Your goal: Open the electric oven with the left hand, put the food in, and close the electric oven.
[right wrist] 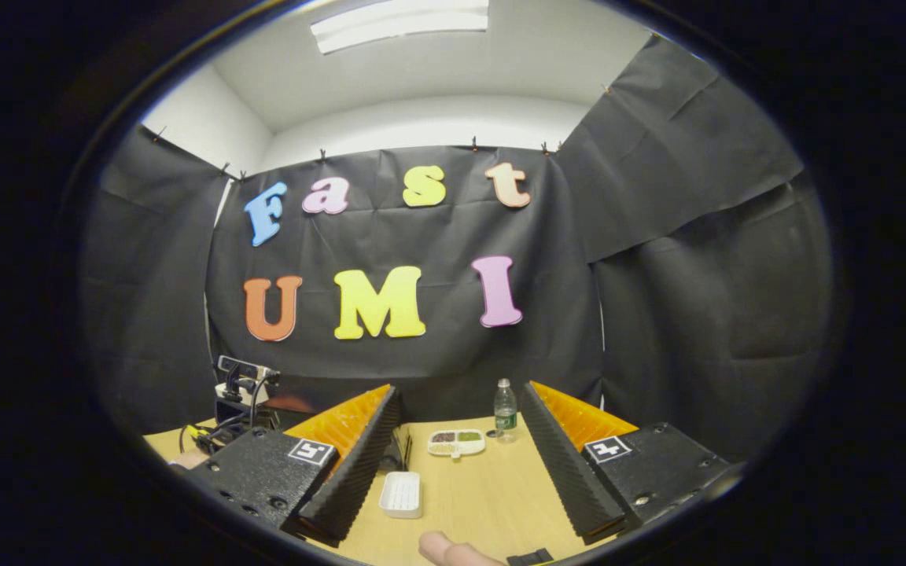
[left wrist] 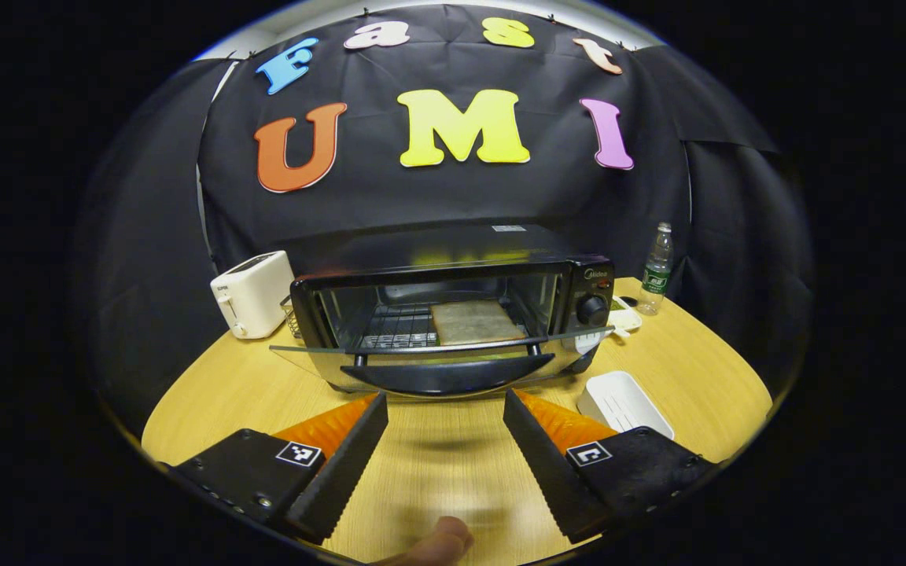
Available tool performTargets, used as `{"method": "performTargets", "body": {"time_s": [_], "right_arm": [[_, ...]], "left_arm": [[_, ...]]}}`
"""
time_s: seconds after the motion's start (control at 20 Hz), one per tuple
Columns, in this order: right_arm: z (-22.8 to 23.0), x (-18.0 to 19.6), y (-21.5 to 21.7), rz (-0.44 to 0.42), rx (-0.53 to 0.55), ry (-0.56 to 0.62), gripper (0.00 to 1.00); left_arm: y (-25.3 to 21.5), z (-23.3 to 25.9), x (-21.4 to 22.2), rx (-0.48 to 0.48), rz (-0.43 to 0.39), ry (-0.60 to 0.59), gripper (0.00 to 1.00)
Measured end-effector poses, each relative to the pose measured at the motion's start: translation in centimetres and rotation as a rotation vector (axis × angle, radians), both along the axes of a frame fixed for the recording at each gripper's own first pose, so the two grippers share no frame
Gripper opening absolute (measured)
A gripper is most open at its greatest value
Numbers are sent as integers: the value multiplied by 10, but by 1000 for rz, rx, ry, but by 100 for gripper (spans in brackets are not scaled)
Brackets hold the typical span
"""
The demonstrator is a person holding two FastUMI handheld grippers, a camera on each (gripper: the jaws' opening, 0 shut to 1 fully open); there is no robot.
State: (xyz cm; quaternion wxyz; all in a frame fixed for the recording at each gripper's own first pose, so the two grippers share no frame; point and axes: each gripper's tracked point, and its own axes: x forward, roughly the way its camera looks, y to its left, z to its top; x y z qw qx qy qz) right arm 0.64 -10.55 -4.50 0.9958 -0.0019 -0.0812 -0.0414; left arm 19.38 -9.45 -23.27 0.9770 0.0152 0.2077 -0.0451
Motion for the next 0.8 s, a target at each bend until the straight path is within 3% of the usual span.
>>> {"method": "performTargets", "body": {"time_s": [0.25, 0.3, 0.35, 0.8], "right_arm": [[-3, -4, -1, -2, 10, 15, 95], [-3, -4, -1, -4, 13, 17, 95], [-2, -7, 0, -3, 13, 20, 95], [5, -37, 16, 19, -8, 3, 95]], "left_arm": [[10, 26, 23, -28, 4, -91, 97], [11, 30, 21, -43, 5, -105, 88], [15, 32, 17, -58, 13, -105, 97], [39, 115, -67, -70, 46, -272, 97]]}}
